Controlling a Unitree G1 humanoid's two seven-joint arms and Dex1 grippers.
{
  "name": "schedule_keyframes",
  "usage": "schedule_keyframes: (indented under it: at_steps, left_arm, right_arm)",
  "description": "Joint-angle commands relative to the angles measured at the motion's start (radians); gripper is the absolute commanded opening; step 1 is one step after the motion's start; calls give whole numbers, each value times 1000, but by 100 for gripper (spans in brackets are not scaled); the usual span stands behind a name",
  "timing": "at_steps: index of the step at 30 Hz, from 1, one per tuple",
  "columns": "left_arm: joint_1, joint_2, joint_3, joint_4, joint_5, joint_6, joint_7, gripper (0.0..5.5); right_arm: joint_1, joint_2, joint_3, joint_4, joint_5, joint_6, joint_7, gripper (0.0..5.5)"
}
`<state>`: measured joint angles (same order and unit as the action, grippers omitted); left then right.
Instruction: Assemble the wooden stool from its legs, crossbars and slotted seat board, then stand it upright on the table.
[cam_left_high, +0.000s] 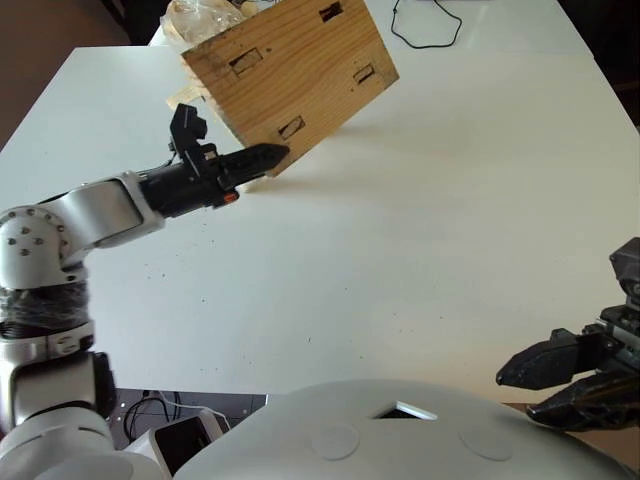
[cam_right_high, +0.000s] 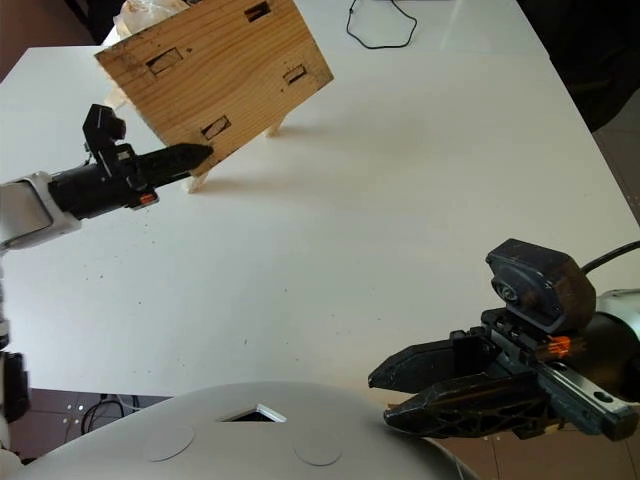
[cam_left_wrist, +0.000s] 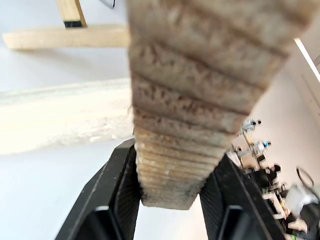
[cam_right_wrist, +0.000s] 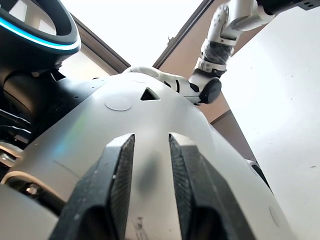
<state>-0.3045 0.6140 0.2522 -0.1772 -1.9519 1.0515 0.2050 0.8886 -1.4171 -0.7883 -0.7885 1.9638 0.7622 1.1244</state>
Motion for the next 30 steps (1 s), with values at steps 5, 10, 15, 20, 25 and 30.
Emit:
schedule_keyframes:
  at_steps: [5, 10, 15, 20, 25, 30]
  left_arm:
    - [-149, -388, 133, -238, -20, -285, 514, 157]
    - [-76, -442, 151, -320, -20, -328, 646, 157]
    - [22, -428, 198, -293, -20, -313, 644, 157]
    - [95, -473, 184, -332, -20, -382, 680, 157]
    - [148, -464, 159, -349, -20, -403, 656, 157]
    - [193, -397, 151, -318, -20, -374, 610, 157]
  right_arm:
    - [54, 11, 1, -56, 8, -110, -53, 126]
    - [59, 4, 27, -74, 8, -155, -78, 126]
    - [28, -16, 45, -61, 8, -151, -86, 126]
    - [-29, -39, 67, -38, 8, -130, -89, 126]
    - [-72, -38, 97, -28, 8, -117, -103, 126]
    - [-123, -39, 144, -30, 8, -128, -130, 126]
